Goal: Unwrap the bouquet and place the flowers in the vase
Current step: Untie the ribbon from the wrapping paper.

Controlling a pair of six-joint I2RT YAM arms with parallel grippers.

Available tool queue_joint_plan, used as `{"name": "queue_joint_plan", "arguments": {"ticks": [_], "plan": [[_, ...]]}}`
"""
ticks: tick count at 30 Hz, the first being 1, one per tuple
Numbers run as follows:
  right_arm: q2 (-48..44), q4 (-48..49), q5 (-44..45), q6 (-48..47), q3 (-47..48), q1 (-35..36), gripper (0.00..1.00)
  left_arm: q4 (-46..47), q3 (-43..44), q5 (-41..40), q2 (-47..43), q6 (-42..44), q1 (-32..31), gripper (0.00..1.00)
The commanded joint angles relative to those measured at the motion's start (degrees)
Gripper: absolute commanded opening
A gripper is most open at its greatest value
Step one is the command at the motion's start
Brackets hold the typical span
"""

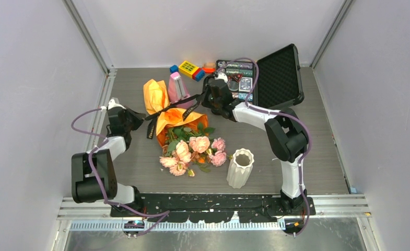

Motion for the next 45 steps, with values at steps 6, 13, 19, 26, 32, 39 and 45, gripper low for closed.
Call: {"name": "queue_joint_plan", "arguments": {"ticks": [6,13,19,26,32,39,45], "plan": [[-4.6,-3.0,2.4,-5.1,1.4,-0.2,0.0,-7.9,6.2,3.7,0.6,2.8,2.5,0.0],[-5.6,-6.0,5.9,-7.8,1.8,-0.4,0.0,-20.2,14.0,5.3,2.5,4.9,3.5,0.0],[-5.6,-3.9,4.1,-6.9,1.3,-0.6,0.0,-34.3,22.3,5.3,3.8,12.2,4.0,0.0],[-6.8,-4.0,4.6,-8.6,0.6,-0.6,0.0,-31.7,20.5,8.2,5.2,11.6,4.0,0.0],[-7.7,-5.9,7.4,-10.0,0.6,-0.6,0.0,-31.1,19.7,8.1,4.1,13.7,4.0,0.0],[-7.7,-8.4,11.7,-12.7,1.5,-0.6,0.0,-34.0,22.2,7.4,2.7,16.4,4.0,0.0],[-7.9,-9.1,12.0,-12.6,1.4,-0.6,0.0,-35.6,24.4,8.5,4.4,17.5,4.0,0.0]]}}
